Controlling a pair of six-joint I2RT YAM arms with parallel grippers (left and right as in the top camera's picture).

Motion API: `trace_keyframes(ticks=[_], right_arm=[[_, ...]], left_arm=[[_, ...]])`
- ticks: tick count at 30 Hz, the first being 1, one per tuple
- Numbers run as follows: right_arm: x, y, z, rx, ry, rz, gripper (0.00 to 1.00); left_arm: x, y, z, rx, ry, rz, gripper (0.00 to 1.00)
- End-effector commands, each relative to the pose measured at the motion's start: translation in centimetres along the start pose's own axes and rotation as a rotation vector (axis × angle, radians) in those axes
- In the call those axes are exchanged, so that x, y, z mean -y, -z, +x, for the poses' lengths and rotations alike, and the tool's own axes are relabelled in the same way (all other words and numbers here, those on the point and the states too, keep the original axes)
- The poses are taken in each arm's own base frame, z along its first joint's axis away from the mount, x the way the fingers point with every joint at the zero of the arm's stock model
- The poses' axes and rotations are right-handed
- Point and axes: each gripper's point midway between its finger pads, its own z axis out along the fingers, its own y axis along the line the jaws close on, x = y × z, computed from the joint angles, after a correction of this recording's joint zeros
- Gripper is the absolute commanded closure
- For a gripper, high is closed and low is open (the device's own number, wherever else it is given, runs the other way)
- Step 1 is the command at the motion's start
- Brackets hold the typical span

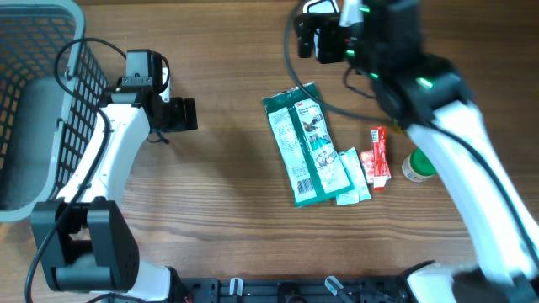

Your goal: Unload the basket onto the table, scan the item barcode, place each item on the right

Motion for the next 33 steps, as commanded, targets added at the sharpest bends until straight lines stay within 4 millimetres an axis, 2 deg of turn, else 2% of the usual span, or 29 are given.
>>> trace_keyframes(ticks=[1, 5, 7, 9, 12, 16, 17, 19, 23, 25, 27, 31, 33], right_arm=[[-0.9, 9.0, -3.7, 0.157, 0.003, -0.024, 0.00], [-1.3, 19.0, -4.8, 0.288, 0.004, -0.062, 0.00], [-0.2, 23.1, -3.6, 0.307, -0.005, -0.022, 0.00], [1.1, 25.6, -2.0, 0.306, -0.010, 0.027, 0.00], [2.7, 28.0, 0.9, 0.301, -0.020, 0.072, 0.01], [5.3, 28.8, 6.0, 0.294, -0.049, 0.130, 0.00], [6.1, 28.6, 8.0, 0.284, -0.088, 0.144, 0.00], [7.4, 28.2, 10.8, 0.279, -0.173, 0.167, 0.01], [9.6, 26.8, 14.7, 0.322, -0.222, 0.216, 0.00], [10.1, 26.2, 14.9, 0.384, -0.163, 0.226, 0.00], [10.0, 25.9, 14.0, 0.491, -0.064, 0.212, 0.00], [7.4, 26.7, 10.7, 0.791, 0.223, 0.122, 0.00], [5.5, 27.3, 10.1, 0.925, 0.402, 0.080, 0.00]], left_arm=[[-0.2, 0.2, -0.4, 0.013, 0.000, -0.003, 0.00], [-0.2, 0.2, -0.4, 0.013, 0.000, -0.003, 0.00], [-0.2, 0.2, -0.4, 0.014, 0.000, -0.003, 0.00], [-0.2, 0.2, -0.4, 0.013, 0.000, -0.003, 0.00], [-0.2, 0.3, -0.4, 0.014, 0.000, -0.003, 0.00], [-0.2, 0.3, -0.5, 0.014, 0.000, -0.003, 0.00], [-0.2, 0.2, -0.4, 0.013, 0.000, -0.003, 0.00], [-0.2, 0.2, -0.4, 0.014, 0.000, -0.003, 0.00], [-0.2, 0.2, -0.4, 0.014, 0.000, -0.003, 0.00], [-0.2, 0.2, -0.4, 0.014, 0.000, -0.003, 0.00], [-0.2, 0.2, -0.4, 0.014, 0.000, -0.003, 0.00], [-0.2, 0.3, -0.5, 0.014, 0.000, -0.003, 0.00], [-0.2, 0.2, -0.4, 0.013, 0.000, -0.003, 0.00]])
